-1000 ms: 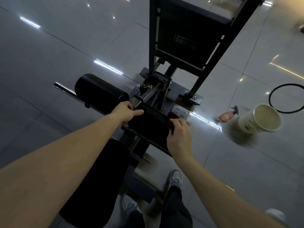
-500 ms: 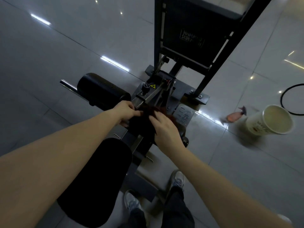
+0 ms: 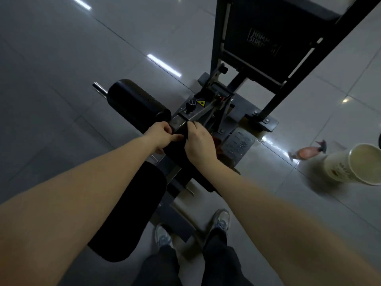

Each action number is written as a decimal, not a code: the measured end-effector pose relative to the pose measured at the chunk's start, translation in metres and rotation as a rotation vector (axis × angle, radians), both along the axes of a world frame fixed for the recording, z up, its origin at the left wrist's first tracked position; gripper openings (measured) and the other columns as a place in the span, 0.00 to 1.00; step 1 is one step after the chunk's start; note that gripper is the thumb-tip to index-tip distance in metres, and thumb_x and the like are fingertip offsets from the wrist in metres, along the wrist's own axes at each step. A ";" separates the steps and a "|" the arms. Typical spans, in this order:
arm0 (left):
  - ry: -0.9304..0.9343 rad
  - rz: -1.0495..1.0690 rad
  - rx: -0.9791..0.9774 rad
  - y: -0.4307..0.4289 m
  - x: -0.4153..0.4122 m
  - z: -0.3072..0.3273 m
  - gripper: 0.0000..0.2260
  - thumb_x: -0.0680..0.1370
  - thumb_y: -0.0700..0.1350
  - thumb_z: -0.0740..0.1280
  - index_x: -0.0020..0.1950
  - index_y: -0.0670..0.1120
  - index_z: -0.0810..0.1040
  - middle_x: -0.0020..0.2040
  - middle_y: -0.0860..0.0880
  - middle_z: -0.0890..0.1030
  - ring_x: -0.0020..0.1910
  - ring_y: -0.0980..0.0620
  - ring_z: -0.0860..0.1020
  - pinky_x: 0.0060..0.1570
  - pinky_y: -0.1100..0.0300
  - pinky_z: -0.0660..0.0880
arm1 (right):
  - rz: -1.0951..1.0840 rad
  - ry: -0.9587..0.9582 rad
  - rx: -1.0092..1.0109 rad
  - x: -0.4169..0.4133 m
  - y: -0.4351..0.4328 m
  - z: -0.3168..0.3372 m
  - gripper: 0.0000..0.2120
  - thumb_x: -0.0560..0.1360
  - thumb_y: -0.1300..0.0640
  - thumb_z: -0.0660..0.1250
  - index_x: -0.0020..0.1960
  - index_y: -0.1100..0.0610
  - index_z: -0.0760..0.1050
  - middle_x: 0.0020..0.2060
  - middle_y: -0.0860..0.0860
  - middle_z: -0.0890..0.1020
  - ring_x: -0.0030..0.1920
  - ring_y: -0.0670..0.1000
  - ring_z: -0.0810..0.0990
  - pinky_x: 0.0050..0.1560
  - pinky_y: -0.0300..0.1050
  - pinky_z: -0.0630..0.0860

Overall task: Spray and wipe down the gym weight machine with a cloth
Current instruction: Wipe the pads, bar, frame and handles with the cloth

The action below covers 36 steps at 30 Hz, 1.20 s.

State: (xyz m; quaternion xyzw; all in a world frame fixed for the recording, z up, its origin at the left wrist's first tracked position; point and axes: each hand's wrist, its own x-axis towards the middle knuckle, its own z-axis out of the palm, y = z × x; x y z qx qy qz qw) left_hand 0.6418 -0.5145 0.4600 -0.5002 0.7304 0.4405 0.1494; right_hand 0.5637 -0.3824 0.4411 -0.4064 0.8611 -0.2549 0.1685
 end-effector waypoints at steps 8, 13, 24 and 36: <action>0.021 -0.038 0.039 -0.001 0.000 0.005 0.18 0.75 0.55 0.76 0.53 0.46 0.75 0.46 0.47 0.77 0.42 0.49 0.77 0.32 0.53 0.78 | 0.021 0.046 0.036 0.003 0.076 0.012 0.21 0.80 0.59 0.65 0.72 0.58 0.72 0.67 0.58 0.76 0.64 0.60 0.76 0.63 0.55 0.77; 0.062 -0.059 0.104 -0.008 0.002 0.007 0.17 0.74 0.55 0.77 0.47 0.47 0.74 0.47 0.44 0.79 0.46 0.43 0.80 0.39 0.48 0.82 | -0.355 -0.163 0.197 0.015 0.177 0.015 0.21 0.80 0.64 0.62 0.71 0.52 0.74 0.59 0.56 0.82 0.53 0.59 0.81 0.48 0.43 0.73; 0.100 -0.330 -0.205 0.003 0.017 0.015 0.16 0.81 0.58 0.66 0.55 0.44 0.74 0.45 0.47 0.77 0.44 0.47 0.76 0.46 0.51 0.74 | -0.545 -0.336 0.084 0.050 0.113 0.009 0.42 0.71 0.34 0.72 0.78 0.50 0.61 0.72 0.54 0.63 0.70 0.58 0.69 0.71 0.57 0.71; 0.321 -0.292 -0.144 -0.013 0.042 -0.016 0.11 0.79 0.56 0.71 0.53 0.49 0.78 0.46 0.52 0.79 0.46 0.51 0.78 0.46 0.55 0.76 | -0.493 -0.453 -0.008 0.016 0.131 -0.004 0.36 0.67 0.37 0.77 0.70 0.50 0.73 0.59 0.48 0.78 0.58 0.49 0.77 0.61 0.44 0.75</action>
